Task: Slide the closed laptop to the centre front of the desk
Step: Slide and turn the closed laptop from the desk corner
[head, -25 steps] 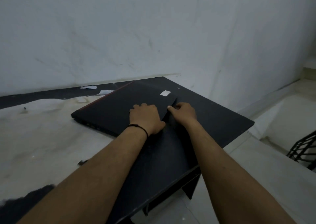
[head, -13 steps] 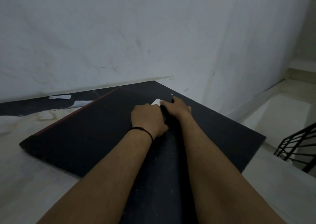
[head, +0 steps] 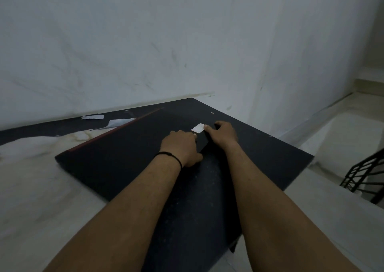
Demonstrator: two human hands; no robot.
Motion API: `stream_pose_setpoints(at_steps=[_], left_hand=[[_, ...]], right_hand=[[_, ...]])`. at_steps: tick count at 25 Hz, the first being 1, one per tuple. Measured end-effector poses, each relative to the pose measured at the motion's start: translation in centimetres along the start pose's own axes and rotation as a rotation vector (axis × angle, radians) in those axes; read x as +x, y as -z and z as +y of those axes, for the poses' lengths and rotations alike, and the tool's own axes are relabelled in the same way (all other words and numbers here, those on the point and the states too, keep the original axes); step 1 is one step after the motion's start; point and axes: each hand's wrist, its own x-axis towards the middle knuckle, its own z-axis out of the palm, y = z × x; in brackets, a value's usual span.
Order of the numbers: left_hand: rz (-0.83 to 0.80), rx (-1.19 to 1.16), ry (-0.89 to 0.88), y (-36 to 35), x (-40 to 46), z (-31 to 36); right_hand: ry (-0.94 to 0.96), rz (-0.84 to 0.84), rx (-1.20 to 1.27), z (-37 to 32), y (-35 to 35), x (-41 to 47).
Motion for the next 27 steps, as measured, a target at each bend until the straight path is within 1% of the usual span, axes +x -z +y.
stream_pose_setpoints(at_steps=[2, 5, 9, 13, 15, 17, 20, 22, 23, 24, 25, 26, 27], left_hand=[[0.016, 0.028, -0.008, 0.0, -2.3, 0.4], [0.152, 0.12, 0.021, -1.8, -7.1, 1.5], [0.292, 0.237, 0.053, -3.7, -11.1, 0.6], [0.357, 0.349, -0.006, -2.4, -12.8, -0.5], [0.366, 0.388, -0.034, -2.4, -13.3, -1.1], [0.369, 0.392, -0.002, -2.8, -13.5, -1.2], [0.419, 0.381, 0.056, -3.4, -13.1, -0.8], [0.429, 0.353, 0.055, -3.6, -12.9, -0.9], [0.429, 0.334, 0.054, -3.8, -12.9, -1.1], [0.435, 0.312, 0.059, -3.8, -13.0, -1.3], [0.447, 0.291, 0.063, -3.8, -13.2, -1.5], [0.457, 0.272, 0.071, -3.7, -13.4, -1.7], [0.464, 0.257, 0.077, -3.9, -13.5, -1.7]], right_hand=[[-0.012, 0.033, -0.028, 0.1, 0.7, -2.5], [-0.026, 0.098, -0.035, 0.2, 1.5, -7.0], [-0.058, 0.15, 0.12, 0.5, 3.1, -11.9], [-0.049, 0.167, 0.339, 1.2, 4.3, -14.8], [-0.055, 0.223, 0.453, 1.4, 4.5, -15.1], [-0.072, 0.288, 0.539, 1.4, 4.6, -15.2], [-0.071, 0.322, 0.555, 1.4, 4.8, -15.2], [-0.048, 0.283, 0.531, 1.5, 4.7, -15.1], [-0.018, 0.245, 0.49, 1.6, 4.4, -15.1], [0.043, 0.224, 0.354, 1.8, 3.9, -15.1], [0.139, 0.237, 0.116, 1.9, 3.1, -15.4], [0.261, 0.274, -0.157, 1.8, 2.2, -15.6], [0.407, 0.318, -0.379, 1.5, 1.5, -15.7]])
